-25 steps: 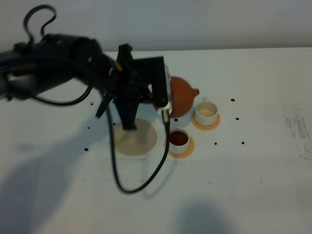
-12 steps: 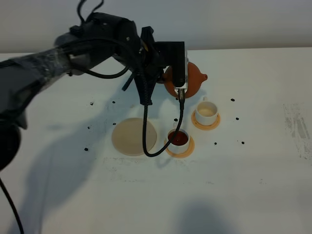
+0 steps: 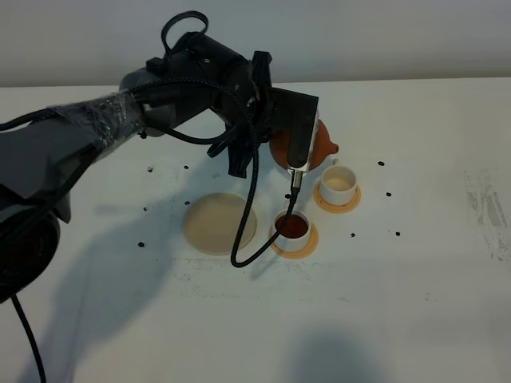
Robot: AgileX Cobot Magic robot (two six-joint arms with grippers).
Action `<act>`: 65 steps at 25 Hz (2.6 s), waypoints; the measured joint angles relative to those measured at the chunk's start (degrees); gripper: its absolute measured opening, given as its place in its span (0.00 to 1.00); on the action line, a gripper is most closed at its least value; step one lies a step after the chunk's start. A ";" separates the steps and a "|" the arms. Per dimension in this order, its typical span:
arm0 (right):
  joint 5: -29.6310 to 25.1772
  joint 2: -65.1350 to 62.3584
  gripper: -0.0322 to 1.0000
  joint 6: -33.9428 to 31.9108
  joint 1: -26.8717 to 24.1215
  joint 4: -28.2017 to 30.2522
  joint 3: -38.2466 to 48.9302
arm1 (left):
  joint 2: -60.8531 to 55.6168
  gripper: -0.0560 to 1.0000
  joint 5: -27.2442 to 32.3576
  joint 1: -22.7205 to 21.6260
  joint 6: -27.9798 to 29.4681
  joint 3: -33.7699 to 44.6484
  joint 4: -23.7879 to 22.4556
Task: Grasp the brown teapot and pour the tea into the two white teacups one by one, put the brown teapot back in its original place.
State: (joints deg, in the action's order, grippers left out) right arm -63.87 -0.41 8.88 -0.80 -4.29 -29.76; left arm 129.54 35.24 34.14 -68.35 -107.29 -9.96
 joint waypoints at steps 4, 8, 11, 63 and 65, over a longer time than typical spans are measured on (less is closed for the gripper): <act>0.00 0.00 0.28 0.00 0.00 0.00 0.00 | 0.18 0.14 -0.42 0.53 0.00 0.00 -3.86; 0.00 0.00 0.28 0.00 0.00 0.00 0.00 | 0.63 0.14 -1.69 1.13 -0.05 0.00 -6.23; 0.00 0.00 0.28 0.00 0.00 0.00 0.00 | 1.01 0.14 -2.98 1.63 -0.05 0.00 -9.04; 0.00 0.00 0.28 0.00 0.00 0.00 0.00 | 3.67 0.14 -13.77 3.67 -13.05 0.00 -20.75; 0.00 0.00 0.28 0.00 0.00 0.00 0.00 | 3.67 0.14 -13.98 3.87 -13.17 0.00 -20.87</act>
State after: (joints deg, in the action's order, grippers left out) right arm -63.87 -0.41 8.88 -0.80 -4.29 -29.76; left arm 133.21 21.26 38.00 -81.51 -107.29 -30.82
